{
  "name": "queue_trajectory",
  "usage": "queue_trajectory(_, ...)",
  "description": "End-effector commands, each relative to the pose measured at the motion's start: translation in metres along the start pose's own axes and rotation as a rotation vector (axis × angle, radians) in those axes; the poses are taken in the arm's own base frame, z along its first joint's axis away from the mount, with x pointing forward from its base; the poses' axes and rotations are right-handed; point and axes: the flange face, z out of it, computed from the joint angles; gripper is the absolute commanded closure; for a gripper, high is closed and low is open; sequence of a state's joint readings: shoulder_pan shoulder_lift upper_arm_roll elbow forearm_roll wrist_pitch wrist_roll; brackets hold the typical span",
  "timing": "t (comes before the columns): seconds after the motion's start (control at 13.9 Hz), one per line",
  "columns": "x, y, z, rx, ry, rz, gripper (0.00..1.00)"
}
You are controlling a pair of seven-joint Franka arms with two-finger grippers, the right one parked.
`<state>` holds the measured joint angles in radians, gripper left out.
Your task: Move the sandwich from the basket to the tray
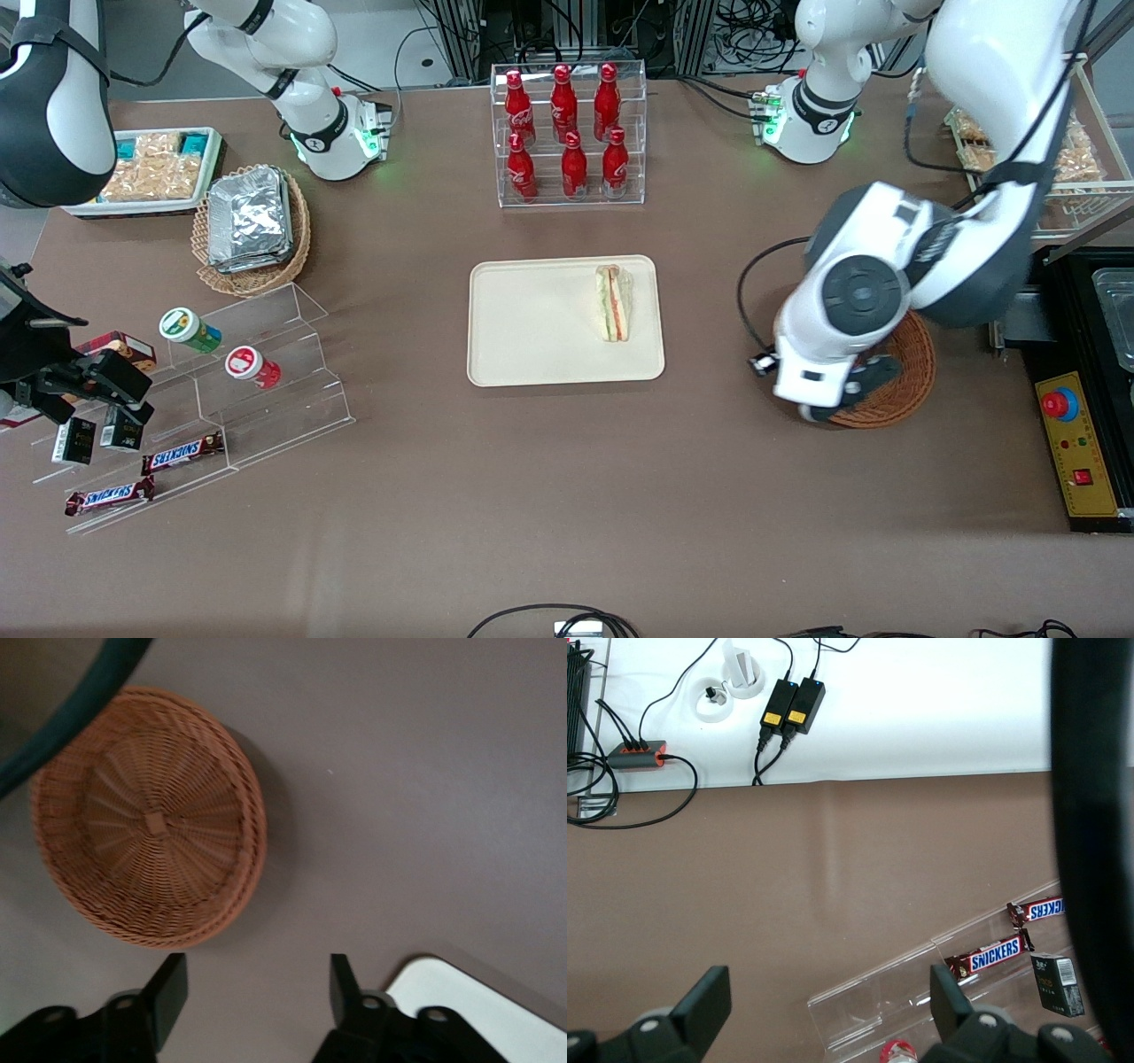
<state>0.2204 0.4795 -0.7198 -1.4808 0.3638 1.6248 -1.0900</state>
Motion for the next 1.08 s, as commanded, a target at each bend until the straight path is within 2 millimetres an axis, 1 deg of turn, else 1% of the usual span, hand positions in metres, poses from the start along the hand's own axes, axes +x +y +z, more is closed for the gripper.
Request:
queue_trajectory(0.0, 0.008, -0.027, -0.030, 0.000, -0.018, -0.046, 0.00)
queue_trajectory(0.07, 0.016, -0.039, -0.032, 0.007, -0.033, -0.038, 0.00)
queue_trajectory(0.14, 0.024, -0.054, -0.041, -0.005, -0.033, -0.016, 0.00)
queue_trajectory(0.22, 0.030, -0.074, -0.053, -0.030, -0.056, 0.012, 0.00)
queue_trajectory(0.29, 0.029, -0.088, -0.064, -0.028, -0.077, 0.075, 0.00)
queue_trajectory(0.43, 0.035, -0.125, -0.075, 0.017, -0.101, 0.129, 0.00)
queue_trajectory(0.5, 0.034, -0.137, -0.083, 0.002, -0.107, 0.154, 0.00)
queue_trajectory(0.58, 0.043, -0.159, -0.089, -0.024, -0.114, 0.163, 0.00)
queue_trajectory(0.65, 0.042, -0.173, -0.098, -0.044, -0.122, 0.198, 0.00)
queue_trajectory(0.72, 0.047, -0.194, -0.103, -0.050, -0.136, 0.227, 0.00)
queue_trajectory(0.79, 0.045, -0.208, -0.111, -0.055, -0.138, 0.283, 0.00)
queue_trajectory(0.93, 0.050, -0.243, -0.121, -0.060, -0.137, 0.410, 0.00)
queue_trajectory(1.01, 0.051, -0.257, -0.126, -0.067, -0.128, 0.474, 0.00)
